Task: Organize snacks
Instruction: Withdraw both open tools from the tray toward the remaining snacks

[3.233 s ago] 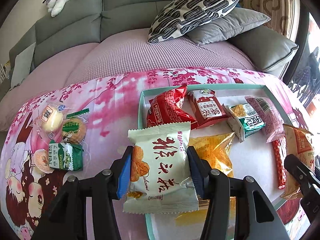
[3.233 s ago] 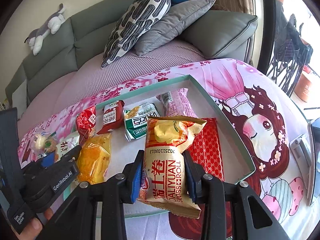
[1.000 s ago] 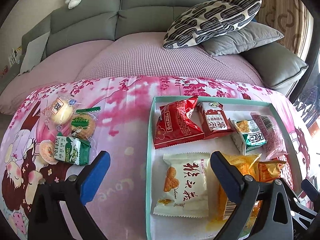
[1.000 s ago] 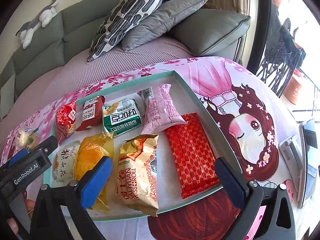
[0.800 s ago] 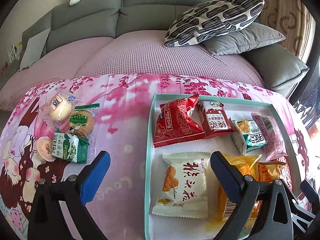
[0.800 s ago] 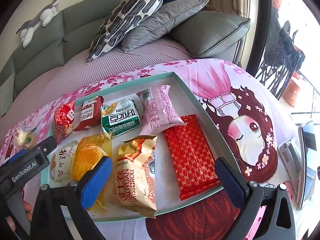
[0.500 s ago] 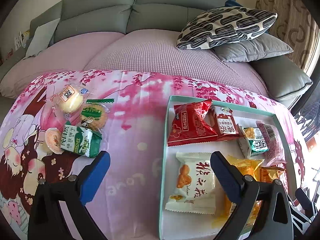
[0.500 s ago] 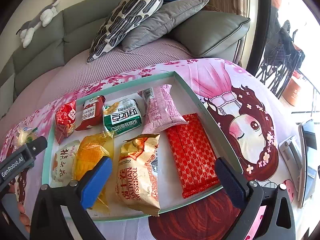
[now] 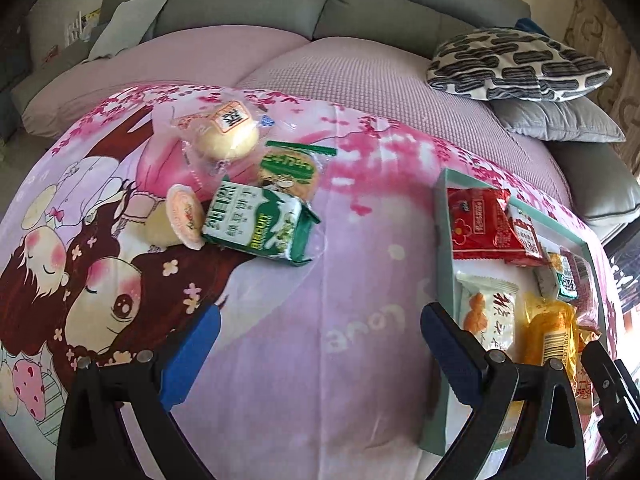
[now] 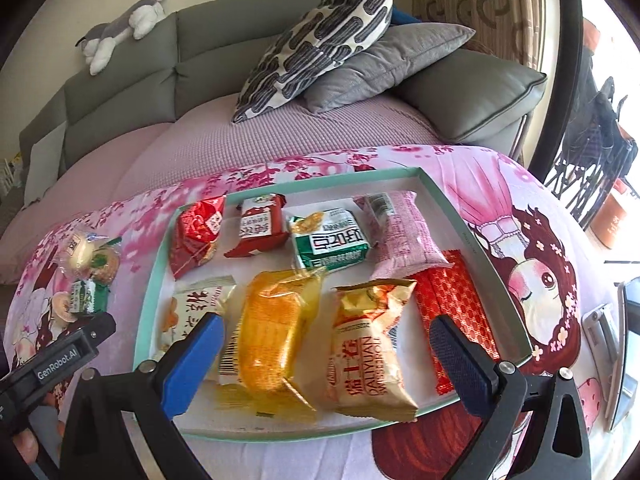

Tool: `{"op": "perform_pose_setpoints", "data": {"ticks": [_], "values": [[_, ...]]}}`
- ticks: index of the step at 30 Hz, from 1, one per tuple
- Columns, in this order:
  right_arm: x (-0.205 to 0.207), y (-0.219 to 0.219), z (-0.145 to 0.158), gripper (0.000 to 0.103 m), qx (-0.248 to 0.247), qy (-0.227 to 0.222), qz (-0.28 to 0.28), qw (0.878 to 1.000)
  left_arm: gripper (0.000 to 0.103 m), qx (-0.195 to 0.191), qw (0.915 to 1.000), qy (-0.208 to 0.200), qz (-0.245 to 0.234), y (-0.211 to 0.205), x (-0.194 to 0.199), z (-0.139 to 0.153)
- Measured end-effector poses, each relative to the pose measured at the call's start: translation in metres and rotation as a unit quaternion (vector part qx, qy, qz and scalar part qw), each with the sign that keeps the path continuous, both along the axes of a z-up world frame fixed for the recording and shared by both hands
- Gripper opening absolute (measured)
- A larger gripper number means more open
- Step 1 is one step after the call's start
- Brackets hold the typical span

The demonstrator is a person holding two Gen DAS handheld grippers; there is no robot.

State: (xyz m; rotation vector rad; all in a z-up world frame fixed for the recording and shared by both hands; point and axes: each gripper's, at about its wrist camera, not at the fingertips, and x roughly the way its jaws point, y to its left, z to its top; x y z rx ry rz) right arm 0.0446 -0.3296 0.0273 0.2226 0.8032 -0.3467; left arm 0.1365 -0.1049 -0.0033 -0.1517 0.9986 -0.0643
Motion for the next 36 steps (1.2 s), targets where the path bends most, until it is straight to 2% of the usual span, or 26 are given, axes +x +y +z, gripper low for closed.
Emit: {"op": "perform_pose_setpoints", "data": {"ticks": [3, 9, 17, 22, 25, 31, 36], "values": [[0.005, 0.013, 0.001, 0.103, -0.003, -0.002, 0.018, 1.000, 0.100, -0.005, 0.9996, -0.002, 0.028, 0.019, 0.001, 0.001], [0.013, 0.032, 0.001, 0.103, -0.003, -0.007, 0.033, 0.999, 0.100, 0.015, 0.9977, -0.002, 0.066, 0.048, 0.005, -0.001], [0.026, 0.065, -0.002, 0.103, 0.006, -0.013, 0.062, 0.998, 0.100, 0.023, 0.9945, -0.039, 0.095, 0.080, 0.003, 0.010], [0.038, 0.092, -0.008, 0.103, 0.011, -0.007, 0.091, 0.996, 0.100, 0.002, 0.9923, -0.057, 0.110, 0.103, 0.003, 0.014], [0.043, 0.110, -0.011, 0.103, 0.007, -0.003, 0.109, 0.994, 0.100, 0.006, 0.9908, -0.069, 0.116, 0.115, 0.003, 0.016], [0.051, 0.139, -0.017, 0.103, -0.003, 0.005, 0.137, 0.991, 0.100, -0.006, 0.9912, -0.060, 0.118, 0.132, 0.009, 0.010], [0.059, 0.154, -0.018, 0.103, -0.009, -0.004, 0.150, 0.989, 0.100, -0.026, 0.9921, -0.037, 0.117, 0.141, 0.017, -0.001]]}}
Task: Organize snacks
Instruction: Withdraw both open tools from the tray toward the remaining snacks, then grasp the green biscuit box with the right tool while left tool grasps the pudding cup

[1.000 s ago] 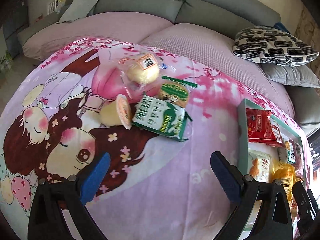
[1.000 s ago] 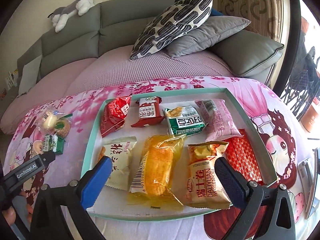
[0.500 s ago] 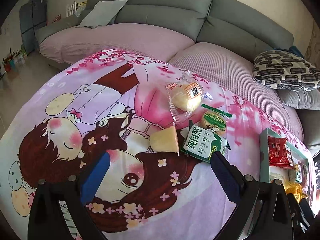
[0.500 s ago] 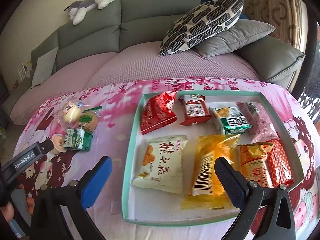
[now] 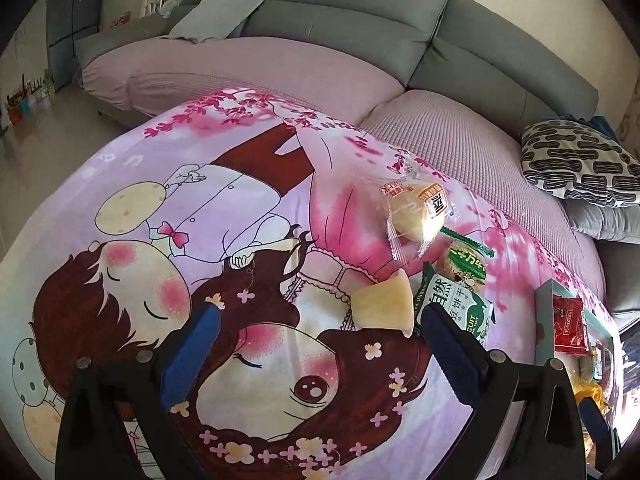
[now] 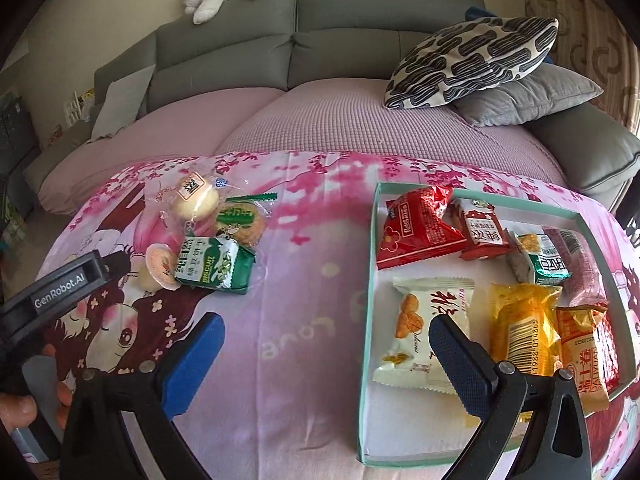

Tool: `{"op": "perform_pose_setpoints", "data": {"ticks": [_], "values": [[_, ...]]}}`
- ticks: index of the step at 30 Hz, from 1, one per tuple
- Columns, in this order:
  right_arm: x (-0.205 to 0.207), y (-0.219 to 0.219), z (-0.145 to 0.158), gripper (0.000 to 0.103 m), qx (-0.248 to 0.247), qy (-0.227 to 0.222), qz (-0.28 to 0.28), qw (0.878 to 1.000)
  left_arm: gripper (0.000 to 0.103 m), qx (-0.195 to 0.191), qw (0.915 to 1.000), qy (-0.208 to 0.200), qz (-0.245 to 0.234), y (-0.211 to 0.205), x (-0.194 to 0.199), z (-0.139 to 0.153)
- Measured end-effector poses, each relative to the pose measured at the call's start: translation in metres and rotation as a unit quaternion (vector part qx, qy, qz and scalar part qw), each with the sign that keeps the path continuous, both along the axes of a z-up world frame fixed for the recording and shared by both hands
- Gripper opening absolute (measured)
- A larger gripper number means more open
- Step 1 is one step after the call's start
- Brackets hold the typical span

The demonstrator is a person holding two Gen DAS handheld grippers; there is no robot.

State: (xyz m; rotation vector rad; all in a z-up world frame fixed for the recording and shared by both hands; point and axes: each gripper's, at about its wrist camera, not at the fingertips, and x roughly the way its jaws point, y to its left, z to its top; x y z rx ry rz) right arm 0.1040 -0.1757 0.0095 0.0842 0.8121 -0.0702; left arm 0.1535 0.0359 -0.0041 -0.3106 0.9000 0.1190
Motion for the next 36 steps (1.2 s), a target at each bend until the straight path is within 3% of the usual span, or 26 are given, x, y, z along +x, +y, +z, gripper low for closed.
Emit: {"op": "perform_pose_setpoints", "data": {"ticks": [4, 10, 26, 36], "values": [[0.011, 0.013, 0.000, 0.103, -0.008, -0.008, 0.017, 1.000, 0.100, -0.027, 0.9996, 0.007, 0.003, 0.007, 0.004, -0.004], [0.028, 0.026, 0.002, 0.103, 0.000, -0.032, 0.032, 0.999, 0.100, -0.025, 0.9995, 0.018, 0.008, 0.013, 0.014, -0.010], [0.070, 0.067, -0.027, 0.103, 0.000, -0.006, 0.067, 0.998, 0.100, -0.040, 0.9984, 0.039, -0.004, 0.021, 0.045, -0.022], [0.088, 0.080, -0.042, 0.103, -0.002, 0.009, 0.061, 0.998, 0.100, -0.058, 0.9980, 0.024, -0.009, 0.029, 0.047, -0.017]]}}
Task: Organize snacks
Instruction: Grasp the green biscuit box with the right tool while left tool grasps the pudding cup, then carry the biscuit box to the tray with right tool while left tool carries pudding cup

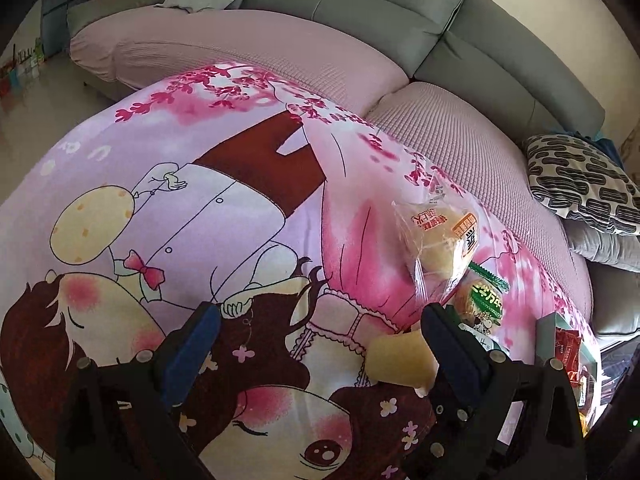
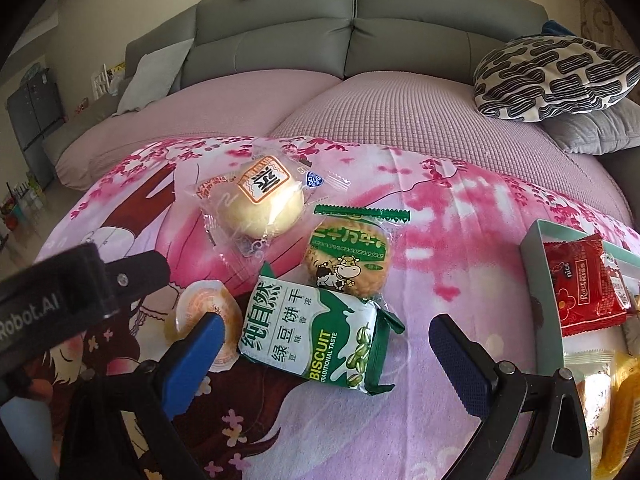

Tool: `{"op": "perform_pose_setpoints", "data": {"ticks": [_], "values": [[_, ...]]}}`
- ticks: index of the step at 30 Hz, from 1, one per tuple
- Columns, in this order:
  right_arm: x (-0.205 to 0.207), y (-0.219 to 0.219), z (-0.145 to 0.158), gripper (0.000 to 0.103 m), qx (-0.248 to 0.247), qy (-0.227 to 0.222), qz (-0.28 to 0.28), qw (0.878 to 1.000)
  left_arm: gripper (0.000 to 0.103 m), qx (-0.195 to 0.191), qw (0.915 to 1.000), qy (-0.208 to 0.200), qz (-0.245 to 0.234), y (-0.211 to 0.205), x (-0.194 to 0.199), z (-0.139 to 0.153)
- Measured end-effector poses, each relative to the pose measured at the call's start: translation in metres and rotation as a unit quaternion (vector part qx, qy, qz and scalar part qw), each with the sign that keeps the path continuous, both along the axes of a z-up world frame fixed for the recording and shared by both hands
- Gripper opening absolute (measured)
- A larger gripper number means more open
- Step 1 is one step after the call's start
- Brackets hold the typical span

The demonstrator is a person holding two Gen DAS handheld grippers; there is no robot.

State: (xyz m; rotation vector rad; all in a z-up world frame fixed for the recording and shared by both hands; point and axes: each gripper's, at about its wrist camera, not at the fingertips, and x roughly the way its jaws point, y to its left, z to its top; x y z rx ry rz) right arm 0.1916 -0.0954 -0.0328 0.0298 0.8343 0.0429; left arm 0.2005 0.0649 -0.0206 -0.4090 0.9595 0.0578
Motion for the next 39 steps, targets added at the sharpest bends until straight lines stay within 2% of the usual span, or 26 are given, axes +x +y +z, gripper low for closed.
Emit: {"op": "perform_pose_setpoints", "data": {"ticks": [7, 9, 14, 17, 19, 21, 23, 30, 39], "values": [[-0.001, -0.014, -0.005, 0.103, 0.013, 0.017, -0.022, 1.000, 0.100, -0.007, 0.9997, 0.005, -0.024, -0.010, 0.001, 0.000], [-0.003, -0.016, -0.005, 0.099, 0.015, 0.017, -0.022, 1.000, 0.100, -0.009, 0.9995, 0.006, -0.031, -0.013, 0.001, -0.001], [-0.009, -0.023, -0.002, 0.077, 0.025, 0.018, -0.024, 0.999, 0.100, -0.016, 0.9988, 0.019, -0.042, -0.023, 0.003, -0.008], [-0.012, -0.028, -0.001, 0.073, 0.031, 0.019, -0.026, 0.999, 0.099, -0.006, 0.9987, 0.024, -0.045, -0.028, 0.003, -0.011], [-0.013, -0.031, -0.001, 0.072, 0.035, 0.020, -0.029, 0.999, 0.087, -0.004, 0.9985, 0.026, -0.048, -0.030, 0.002, -0.011], [-0.014, -0.034, 0.000, 0.072, 0.035, 0.021, -0.031, 0.999, 0.080, 0.006, 0.9984, 0.028, -0.048, -0.032, 0.002, -0.012], [-0.016, -0.036, 0.000, 0.071, 0.036, 0.023, -0.034, 0.998, 0.078, 0.009, 0.9983, 0.028, -0.051, -0.033, 0.001, -0.011], [-0.021, -0.039, 0.002, 0.071, 0.031, 0.029, -0.038, 0.998, 0.039, -0.012, 0.9961, 0.026, -0.084, -0.044, -0.001, -0.009], [-0.033, -0.043, 0.014, 0.070, 0.036, 0.029, -0.037, 0.998, 0.039, -0.012, 0.9960, 0.024, -0.085, -0.046, -0.006, -0.005]]}}
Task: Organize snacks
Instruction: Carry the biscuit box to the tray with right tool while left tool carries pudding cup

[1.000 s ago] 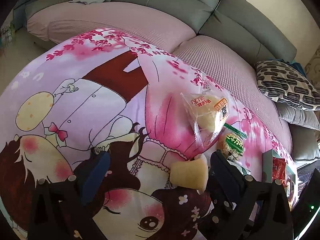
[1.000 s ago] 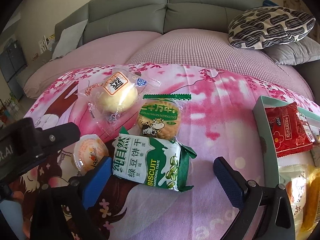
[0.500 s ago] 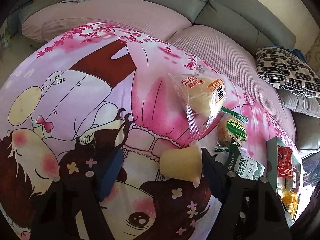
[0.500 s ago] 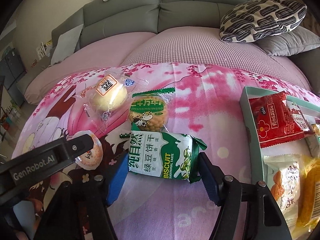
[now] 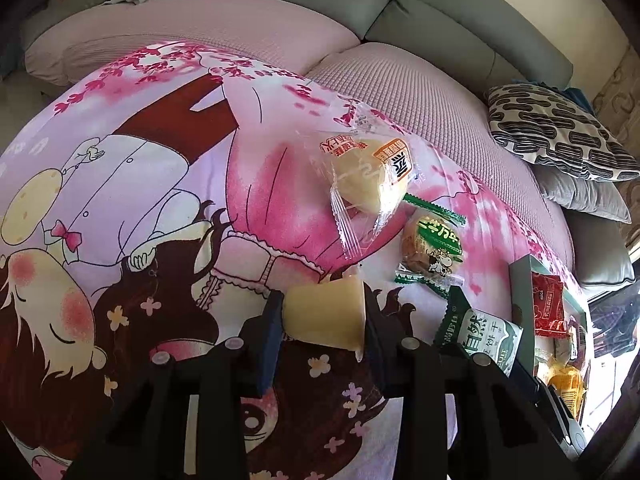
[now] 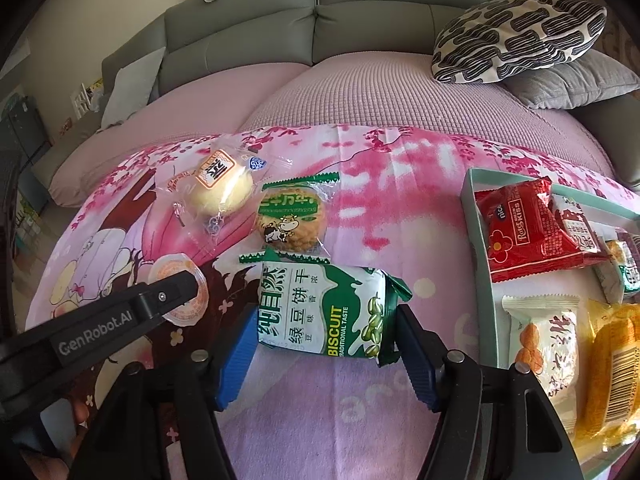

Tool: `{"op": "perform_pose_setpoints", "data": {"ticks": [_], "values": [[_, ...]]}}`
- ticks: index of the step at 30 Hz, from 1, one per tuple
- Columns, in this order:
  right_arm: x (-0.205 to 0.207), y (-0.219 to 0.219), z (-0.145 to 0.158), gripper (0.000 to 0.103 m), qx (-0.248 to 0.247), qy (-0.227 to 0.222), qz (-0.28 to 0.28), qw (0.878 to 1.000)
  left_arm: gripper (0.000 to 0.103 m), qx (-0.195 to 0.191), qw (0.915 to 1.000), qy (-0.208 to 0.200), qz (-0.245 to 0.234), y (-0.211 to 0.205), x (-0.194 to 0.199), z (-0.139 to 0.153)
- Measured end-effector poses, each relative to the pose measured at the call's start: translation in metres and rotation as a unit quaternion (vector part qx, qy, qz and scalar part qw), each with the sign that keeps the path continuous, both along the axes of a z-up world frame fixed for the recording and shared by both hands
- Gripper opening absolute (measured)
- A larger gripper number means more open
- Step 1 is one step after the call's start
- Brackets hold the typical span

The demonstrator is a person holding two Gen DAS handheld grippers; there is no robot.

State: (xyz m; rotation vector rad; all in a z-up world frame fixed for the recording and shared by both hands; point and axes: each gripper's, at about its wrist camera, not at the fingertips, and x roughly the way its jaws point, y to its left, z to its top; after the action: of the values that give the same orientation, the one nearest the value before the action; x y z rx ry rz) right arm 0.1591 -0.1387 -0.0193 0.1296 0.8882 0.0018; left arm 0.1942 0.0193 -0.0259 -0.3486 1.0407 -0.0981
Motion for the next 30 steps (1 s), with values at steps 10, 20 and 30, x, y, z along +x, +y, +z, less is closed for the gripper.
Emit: {"op": "perform_pose_setpoints", "data": {"ticks": [10, 20, 30], "values": [[-0.022, -0.004, 0.026, 0.069, -0.003, -0.017, 0.000, 1.000, 0.039, -0.005, 0.9996, -0.024, -0.012, -0.011, -0.014, 0.019], [-0.040, -0.029, 0.038, 0.069, 0.002, -0.021, -0.021, 1.000, 0.039, 0.004, 0.9986, -0.045, -0.028, -0.029, -0.025, 0.037], [-0.055, -0.103, 0.059, 0.069, 0.010, -0.048, -0.104, 0.993, 0.039, 0.010, 0.9906, -0.088, -0.105, -0.093, -0.033, 0.061]]}}
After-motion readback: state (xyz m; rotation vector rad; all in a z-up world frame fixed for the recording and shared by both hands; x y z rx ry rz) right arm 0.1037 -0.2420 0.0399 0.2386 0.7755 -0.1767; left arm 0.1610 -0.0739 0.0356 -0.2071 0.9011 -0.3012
